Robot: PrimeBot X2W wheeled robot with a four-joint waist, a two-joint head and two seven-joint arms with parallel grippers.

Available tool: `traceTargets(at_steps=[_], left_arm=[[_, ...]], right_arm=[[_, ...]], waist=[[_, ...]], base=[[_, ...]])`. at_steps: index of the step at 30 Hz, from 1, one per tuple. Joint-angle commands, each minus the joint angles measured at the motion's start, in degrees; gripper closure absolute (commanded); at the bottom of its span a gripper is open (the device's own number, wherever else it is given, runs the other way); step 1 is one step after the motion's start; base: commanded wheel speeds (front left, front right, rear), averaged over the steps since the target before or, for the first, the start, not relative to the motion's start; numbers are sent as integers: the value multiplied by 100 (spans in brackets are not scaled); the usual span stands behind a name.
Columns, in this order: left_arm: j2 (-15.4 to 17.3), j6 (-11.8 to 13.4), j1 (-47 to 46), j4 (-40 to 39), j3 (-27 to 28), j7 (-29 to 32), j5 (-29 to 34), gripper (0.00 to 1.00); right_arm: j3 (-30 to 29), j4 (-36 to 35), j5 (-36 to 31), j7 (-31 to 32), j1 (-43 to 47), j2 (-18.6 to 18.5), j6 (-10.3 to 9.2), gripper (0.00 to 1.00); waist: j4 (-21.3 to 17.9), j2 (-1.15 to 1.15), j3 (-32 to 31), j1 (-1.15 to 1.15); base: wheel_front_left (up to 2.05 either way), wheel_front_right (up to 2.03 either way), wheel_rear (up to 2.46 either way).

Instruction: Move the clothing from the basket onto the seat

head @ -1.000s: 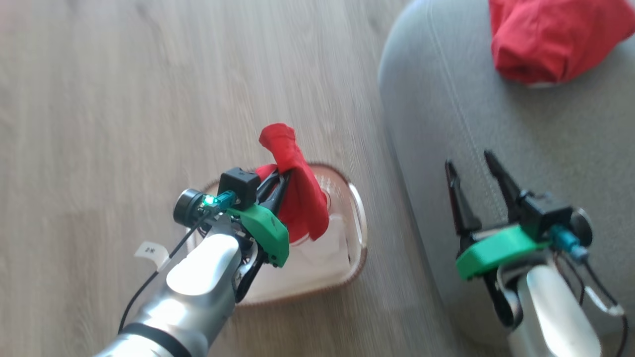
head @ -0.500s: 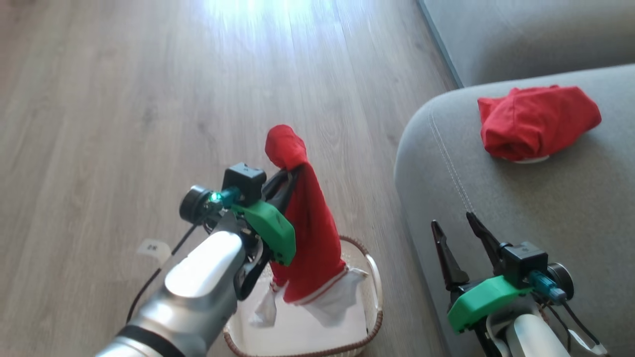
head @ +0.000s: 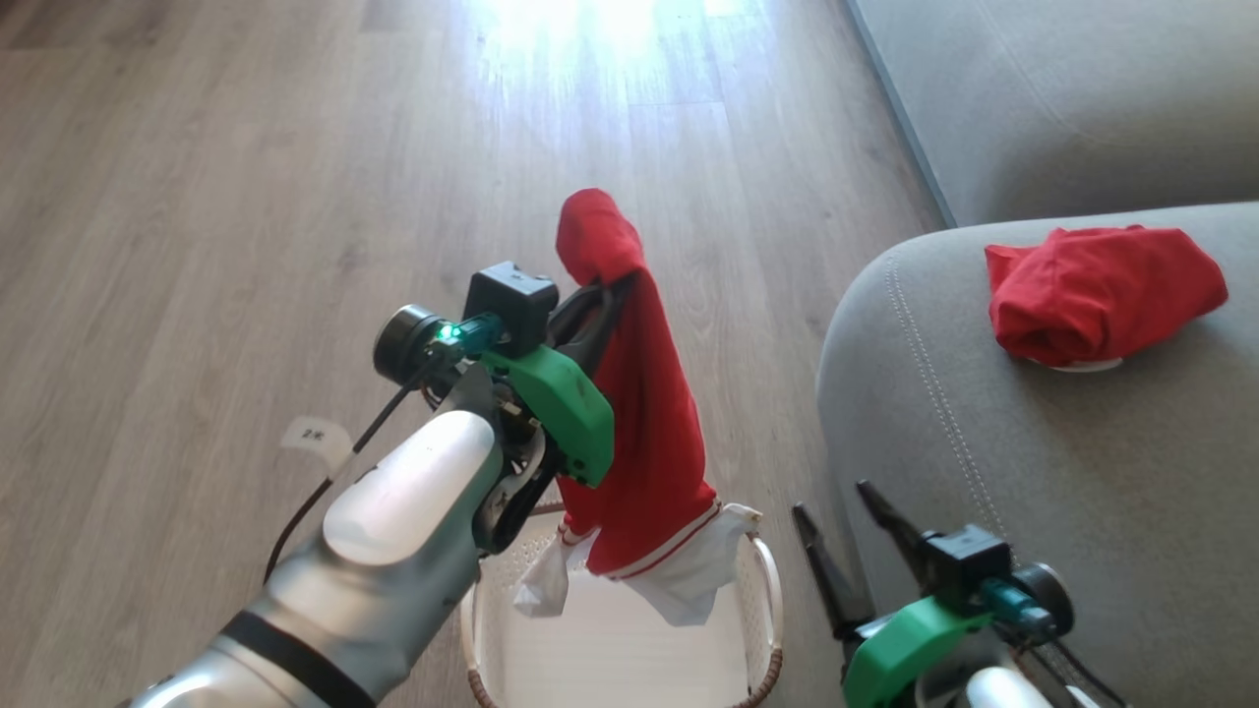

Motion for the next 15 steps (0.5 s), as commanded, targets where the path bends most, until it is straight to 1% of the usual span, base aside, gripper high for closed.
traceTargets(at_steps=[1,10,15], left_arm=[[137,42,-499,-260,159,42,9,100],[-62,71,-688,-640,-4,266,24,100],[-115,85,-763,-789,-67,295,50,100]], right_arm=[[243,-73,-24,-15,-368,8,-2,0],[855,562,-98,-18,-1000,8,-2,0],[1073,870,-18,-26,-1343,8,-2,0]], waist=[[74,0,-31,0],[412,0,-72,0],[538,0,-83,0]], base=[[0,0,0],[0,0,0],[0,0,0]])
